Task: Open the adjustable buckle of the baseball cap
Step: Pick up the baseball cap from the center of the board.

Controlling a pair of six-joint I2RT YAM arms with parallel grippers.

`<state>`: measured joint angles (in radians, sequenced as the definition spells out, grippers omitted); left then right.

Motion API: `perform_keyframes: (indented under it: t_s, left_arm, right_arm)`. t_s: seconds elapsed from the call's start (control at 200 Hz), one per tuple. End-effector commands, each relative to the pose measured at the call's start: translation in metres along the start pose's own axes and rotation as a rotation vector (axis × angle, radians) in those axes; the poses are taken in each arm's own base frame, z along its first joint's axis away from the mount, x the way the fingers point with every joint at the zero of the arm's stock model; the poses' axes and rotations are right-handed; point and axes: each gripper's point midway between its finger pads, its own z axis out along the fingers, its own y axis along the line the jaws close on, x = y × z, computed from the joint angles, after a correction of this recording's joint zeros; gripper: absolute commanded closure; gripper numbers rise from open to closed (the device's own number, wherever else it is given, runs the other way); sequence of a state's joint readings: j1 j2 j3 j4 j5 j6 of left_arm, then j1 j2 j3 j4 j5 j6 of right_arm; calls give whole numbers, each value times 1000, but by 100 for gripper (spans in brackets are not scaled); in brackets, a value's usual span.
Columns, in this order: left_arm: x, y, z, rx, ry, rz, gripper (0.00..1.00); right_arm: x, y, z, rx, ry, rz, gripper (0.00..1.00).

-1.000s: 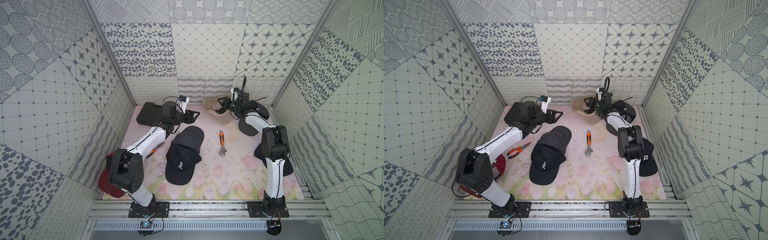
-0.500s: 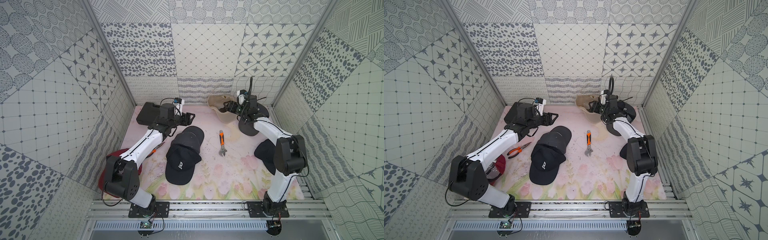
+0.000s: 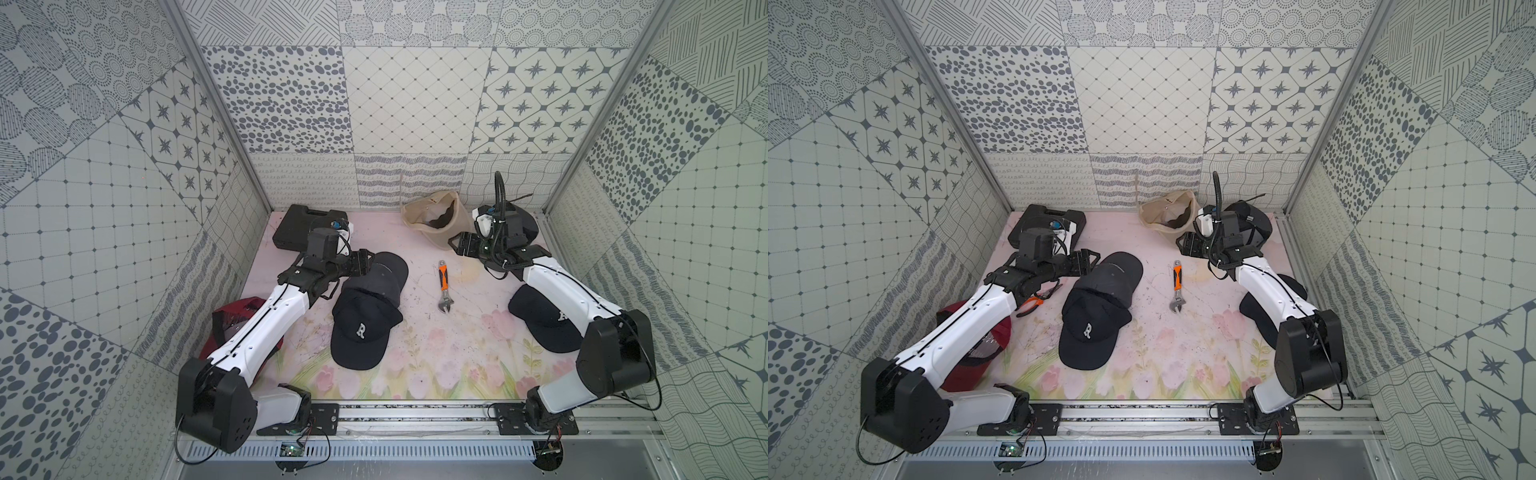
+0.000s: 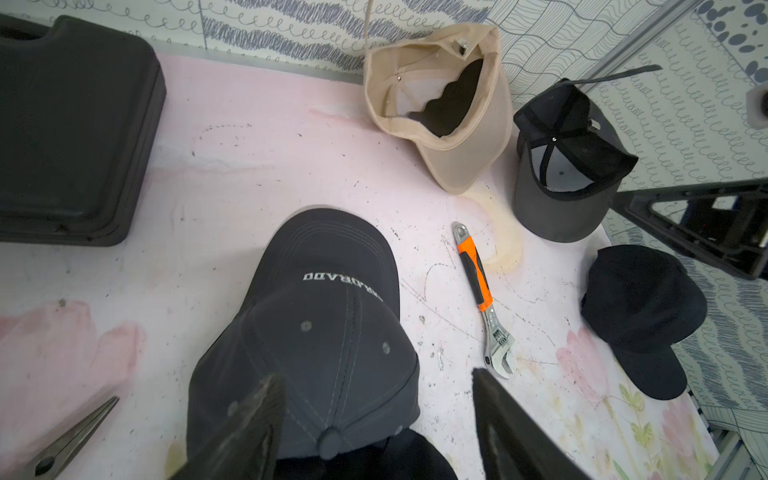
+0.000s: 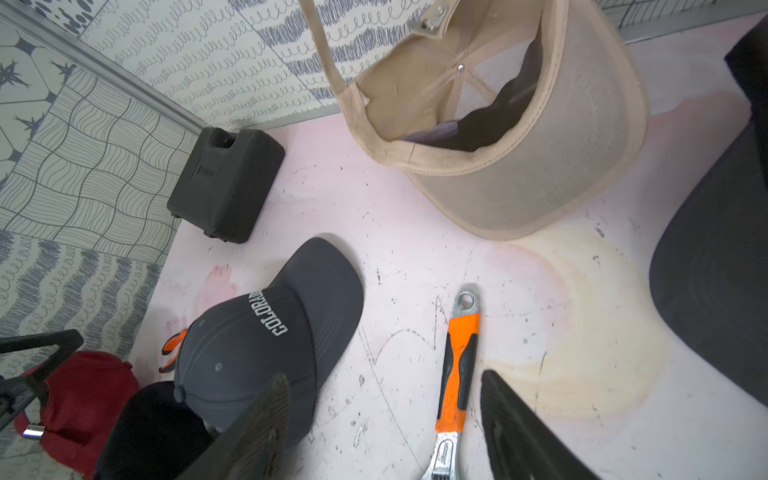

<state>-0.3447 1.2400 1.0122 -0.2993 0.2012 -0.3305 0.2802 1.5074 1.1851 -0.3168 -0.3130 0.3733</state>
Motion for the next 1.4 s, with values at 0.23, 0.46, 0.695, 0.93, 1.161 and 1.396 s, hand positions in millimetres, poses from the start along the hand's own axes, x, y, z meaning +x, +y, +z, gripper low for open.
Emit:
perform_keyframes:
  t_s: [0.23, 0.46, 0.695, 0.93, 1.161, 1.396]
  left_arm:
    - [68, 10, -36, -211, 260, -14, 31]
    - [85, -7, -44, -157, 328, 57, 28]
    - [99, -13, -48, -142, 354, 135, 26]
    - [110, -7, -35, -184, 401, 140, 28]
    - [113, 3, -14, -229, 383, 138, 32]
    - [112, 5, 4, -246, 387, 144, 57]
  right_arm:
    - [44, -4, -29, 30, 79, -52, 25]
    - [51, -5, -27, 19, 107, -75, 23]
    - [56, -4, -23, 0, 120, -76, 20]
    - [54, -2, -27, -22, 112, -69, 19]
    - [53, 2, -33, -47, 102, -64, 19]
    - [53, 4, -36, -62, 91, -63, 20]
